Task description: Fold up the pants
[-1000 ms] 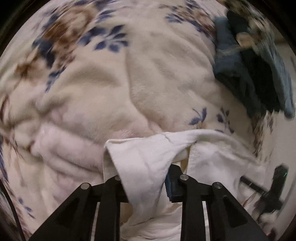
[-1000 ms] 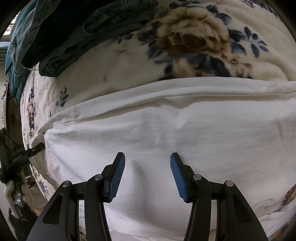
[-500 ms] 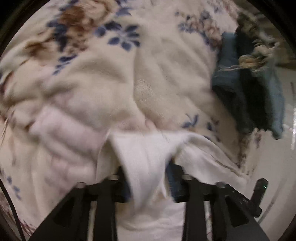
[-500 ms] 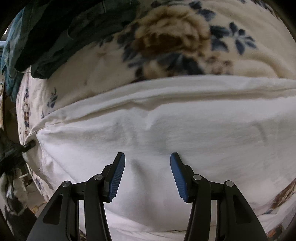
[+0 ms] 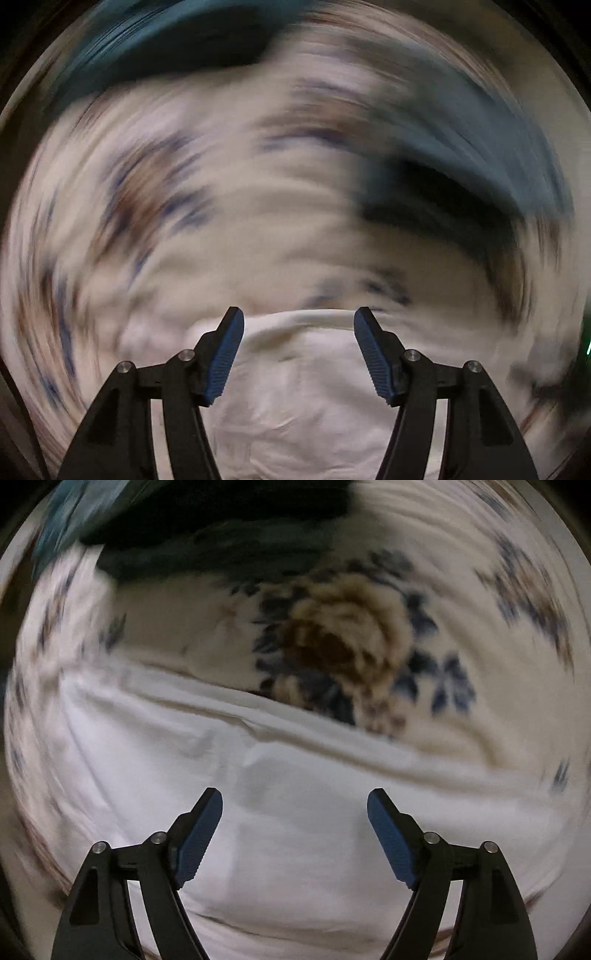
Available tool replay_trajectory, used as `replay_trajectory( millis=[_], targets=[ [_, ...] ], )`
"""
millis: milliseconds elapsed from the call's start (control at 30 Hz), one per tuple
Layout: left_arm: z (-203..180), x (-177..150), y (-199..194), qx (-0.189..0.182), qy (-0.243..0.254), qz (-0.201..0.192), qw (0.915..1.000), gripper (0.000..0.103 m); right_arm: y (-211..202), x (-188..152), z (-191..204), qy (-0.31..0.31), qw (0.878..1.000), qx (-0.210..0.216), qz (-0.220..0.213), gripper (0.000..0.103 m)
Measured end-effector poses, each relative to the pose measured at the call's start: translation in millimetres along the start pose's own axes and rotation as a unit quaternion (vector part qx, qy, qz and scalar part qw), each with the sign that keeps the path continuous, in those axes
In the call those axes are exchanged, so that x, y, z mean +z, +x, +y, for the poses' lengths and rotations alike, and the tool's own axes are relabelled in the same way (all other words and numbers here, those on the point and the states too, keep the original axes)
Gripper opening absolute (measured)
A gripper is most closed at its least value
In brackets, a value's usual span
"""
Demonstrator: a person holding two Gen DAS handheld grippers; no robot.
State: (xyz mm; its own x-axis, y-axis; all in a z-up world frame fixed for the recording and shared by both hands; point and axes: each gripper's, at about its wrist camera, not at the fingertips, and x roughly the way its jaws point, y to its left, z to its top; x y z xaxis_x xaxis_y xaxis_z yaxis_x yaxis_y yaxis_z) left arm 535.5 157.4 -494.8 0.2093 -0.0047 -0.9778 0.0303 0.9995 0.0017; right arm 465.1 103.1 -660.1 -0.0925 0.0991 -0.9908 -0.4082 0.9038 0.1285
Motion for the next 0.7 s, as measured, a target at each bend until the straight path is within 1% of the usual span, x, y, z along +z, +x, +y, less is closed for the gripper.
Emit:
replay_trajectory(
  millis=[33, 67, 100, 133, 167, 200, 233, 267, 300, 333, 367, 400, 433, 467, 533, 567, 600, 633, 667, 700],
  targets=[
    [-41.0, 1.1, 9.8, 0.012, 0.067, 0.012, 0.9976, 0.06, 1.2, 4.6, 2.7, -0.036, 0.999, -0.012, 0.005, 0.083],
    [-78.1, 1.4, 21.5, 0.034, 0.15, 0.031, 0.9876, 0.06, 2.7, 8.1, 4.6, -0.071, 0.997, -0.028, 0.01, 0.083],
    [-100.7, 1.6, 32.6, 0.047, 0.199, 0.045, 0.9778, 0.06, 6.0, 11.8, 5.8, -0.119, 0.992, -0.049, 0.02, 0.083],
    [-122.9, 1.0, 48.7, 0.049, 0.25, 0.07, 0.9644, 0.06, 9.2, 13.5, 5.2, -0.143, 0.988, -0.058, 0.031, 0.083],
    [-140.3, -2.4, 59.0, 0.056, 0.285, 0.085, 0.953, 0.06, 13.3, 14.7, 3.4, -0.169, 0.983, -0.065, 0.045, 0.083],
    [-151.4, -5.1, 71.7, 0.056, 0.322, 0.105, 0.9392, 0.06, 17.8, 15.5, 0.1, -0.192, 0.977, -0.07, 0.059, 0.083],
    [-163.7, -11.0, 77.8, 0.057, 0.345, 0.119, 0.9294, 0.06, 23.1, 15.5, -4.3, -0.211, 0.972, -0.068, 0.076, 0.083],
    [-175.1, -13.5, 94.3, 0.063, 0.381, 0.14, 0.9118, 0.06, 28.7, 15.2, -8.6, -0.224, 0.968, -0.064, 0.093, 0.083],
    [-178.4, -16.4, 104.3, 0.059, 0.399, 0.16, 0.901, 0.06, 37.0, 14.5, -15.1, -0.238, 0.963, -0.058, 0.115, 0.083],
    [-180.7, -21.2, 118.2, 0.055, 0.422, 0.188, 0.8854, 0.06, 42.8, 14.1, -16.7, -0.244, 0.96, -0.051, 0.127, 0.083],
    [-179.7, -24.2, 124.9, 0.057, 0.437, 0.204, 0.8743, 0.061, 48.7, 13.6, -21.5, -0.247, 0.958, -0.042, 0.139, 0.083],
    [-177.9, -26.7, 134.6, 0.055, 0.445, 0.223, 0.8655, 0.062, 55.0, 13.0, -27.4, -0.247, 0.957, -0.029, 0.15, 0.082],
    [-175.2, -27.6, 142.5, 0.051, 0.448, 0.238, 0.8604, 0.064, 58.2, 13.2, -26.7, -0.245, 0.957, -0.022, 0.151, 0.08],
    [-170.7, -25.8, 149.8, 0.047, 0.446, 0.245, 0.8593, 0.064, 60.1, 12.0, -28.7, -0.242, 0.958, -0.015, 0.151, 0.074],
    [-160.3, -18.6, 155.6, 0.035, 0.434, 0.254, 0.8637, 0.064, 55.1, 8.8, -31.7, -0.242, 0.96, -0.001, 0.139, 0.06],
    [-154.9, -13.2, 155.2, 0.026, 0.424, 0.257, 0.8679, 0.064, 49.0, 6.4, -34.3, -0.242, 0.962, 0.009, 0.128, 0.045],
    [-149.2, -7.9, 153.2, 0.016, 0.415, 0.257, 0.8725, 0.064, 39.3, 1.0, -39.6, -0.24, 0.963, 0.035, 0.118, 0.021],
    [-141.1, -0.6, 148.9, 0.004, 0.403, 0.255, 0.8787, 0.064, 32.5, -3.3, -46.7, -0.235, 0.963, 0.061, 0.117, 0.016],
    [-133.8, 6.1, 145.4, -0.003, 0.396, 0.252, 0.883, 0.064, 23.6, -10.3, -52.0, -0.237, 0.962, 0.082, 0.109, 0.016],
    [-127.9, 11.3, 141.4, -0.007, 0.39, 0.249, 0.8864, 0.064, 15.1, -18.2, -56.4, -0.248, 0.96, 0.087, 0.1, 0.016]
  ],
)
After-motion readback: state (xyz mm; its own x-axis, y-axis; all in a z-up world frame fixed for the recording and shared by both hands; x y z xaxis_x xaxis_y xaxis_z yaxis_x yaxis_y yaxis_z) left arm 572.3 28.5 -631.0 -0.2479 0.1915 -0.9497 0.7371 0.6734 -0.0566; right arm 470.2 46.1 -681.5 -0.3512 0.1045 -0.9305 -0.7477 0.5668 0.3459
